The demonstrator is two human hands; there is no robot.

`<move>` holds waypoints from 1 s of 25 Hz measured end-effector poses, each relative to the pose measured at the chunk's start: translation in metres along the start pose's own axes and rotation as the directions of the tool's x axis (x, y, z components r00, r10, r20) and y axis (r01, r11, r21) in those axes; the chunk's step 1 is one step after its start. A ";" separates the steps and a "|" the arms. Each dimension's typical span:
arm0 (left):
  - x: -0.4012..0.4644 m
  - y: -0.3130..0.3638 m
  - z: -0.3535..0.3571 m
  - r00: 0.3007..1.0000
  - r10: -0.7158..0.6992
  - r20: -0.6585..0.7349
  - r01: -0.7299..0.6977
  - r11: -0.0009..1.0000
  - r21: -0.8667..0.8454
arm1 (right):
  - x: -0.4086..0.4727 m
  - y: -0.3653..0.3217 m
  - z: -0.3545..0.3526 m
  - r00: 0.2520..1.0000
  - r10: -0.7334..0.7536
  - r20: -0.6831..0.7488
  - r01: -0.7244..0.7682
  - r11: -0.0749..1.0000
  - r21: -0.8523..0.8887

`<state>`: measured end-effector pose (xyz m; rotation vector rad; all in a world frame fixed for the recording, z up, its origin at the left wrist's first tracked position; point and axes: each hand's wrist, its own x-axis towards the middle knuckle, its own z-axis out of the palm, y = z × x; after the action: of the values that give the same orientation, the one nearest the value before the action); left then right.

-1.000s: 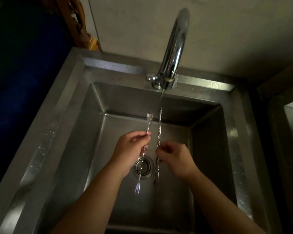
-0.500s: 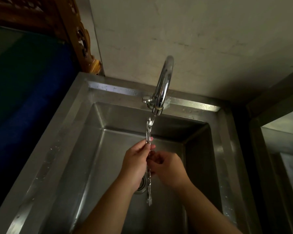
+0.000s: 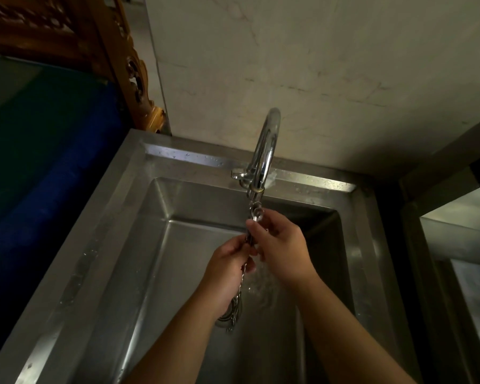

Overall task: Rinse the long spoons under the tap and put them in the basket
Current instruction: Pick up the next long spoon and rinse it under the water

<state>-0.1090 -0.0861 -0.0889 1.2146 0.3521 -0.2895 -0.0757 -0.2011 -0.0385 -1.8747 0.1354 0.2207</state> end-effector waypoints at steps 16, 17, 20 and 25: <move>-0.001 -0.007 -0.010 0.953 0.293 -0.074 -0.194 0.782 0.592 | 0.008 -0.008 0.023 0.998 0.020 0.065 -0.028 0.990 0.136; -0.001 -0.006 -0.009 0.944 0.326 -0.057 -0.224 0.754 0.618 | 0.008 -0.006 0.023 0.999 0.006 0.044 -0.010 0.996 0.092; -0.001 -0.005 -0.006 0.919 0.395 0.009 -0.307 0.699 0.646 | 0.010 -0.004 0.024 0.999 -0.041 0.001 0.041 0.995 -0.090; 0.002 -0.010 -0.008 0.949 0.314 -0.028 -0.244 0.786 0.568 | 0.016 -0.012 0.019 0.995 -0.077 0.064 0.082 0.994 -0.076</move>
<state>-0.1121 -0.0824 -0.1009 1.8530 0.1854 -0.0536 -0.0591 -0.1790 -0.0371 -1.9453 0.0106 0.2310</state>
